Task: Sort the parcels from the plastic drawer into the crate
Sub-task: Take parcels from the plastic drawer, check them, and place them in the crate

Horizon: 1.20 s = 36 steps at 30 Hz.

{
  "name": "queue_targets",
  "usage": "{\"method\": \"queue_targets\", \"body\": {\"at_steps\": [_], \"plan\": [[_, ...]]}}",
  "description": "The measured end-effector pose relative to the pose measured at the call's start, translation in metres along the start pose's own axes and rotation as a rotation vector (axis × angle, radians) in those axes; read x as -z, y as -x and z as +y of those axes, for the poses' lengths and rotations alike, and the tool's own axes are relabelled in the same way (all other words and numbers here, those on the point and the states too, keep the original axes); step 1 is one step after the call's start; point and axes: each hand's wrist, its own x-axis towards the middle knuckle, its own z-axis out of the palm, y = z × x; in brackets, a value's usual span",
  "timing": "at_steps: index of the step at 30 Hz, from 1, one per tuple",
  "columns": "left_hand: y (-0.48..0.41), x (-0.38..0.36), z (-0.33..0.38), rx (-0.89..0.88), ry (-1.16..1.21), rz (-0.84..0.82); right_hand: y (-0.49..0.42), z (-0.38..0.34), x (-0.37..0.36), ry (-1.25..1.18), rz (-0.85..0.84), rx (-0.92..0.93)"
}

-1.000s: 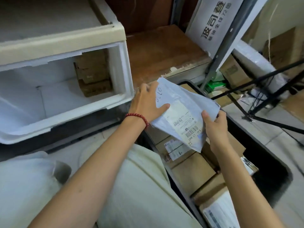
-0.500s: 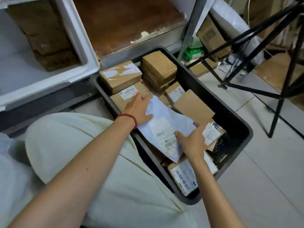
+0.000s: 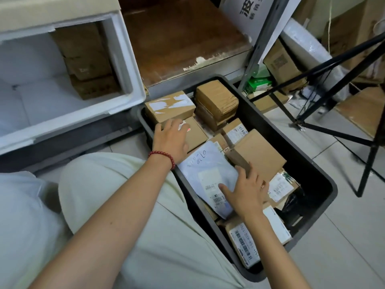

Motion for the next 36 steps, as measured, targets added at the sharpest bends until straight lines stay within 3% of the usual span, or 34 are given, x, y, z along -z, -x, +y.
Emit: {"method": "queue_targets", "body": {"at_steps": [7,19,25,36], "plan": [[-0.002,0.045,-0.047,0.122,-0.067,0.102,-0.017,-0.058,0.028,-0.092,0.07,0.276],[0.055,0.096,-0.177,0.471,-0.054,0.169,-0.011,-0.249,0.06,-0.427,0.119,0.733],[0.066,0.081,-0.204,0.572,-0.001,0.171,-0.009,-0.333,0.038,-0.554,0.032,0.767],[0.004,0.065,-0.263,0.535,-0.046,0.22,-0.078,-0.4,0.015,-0.464,0.245,0.712]]}}
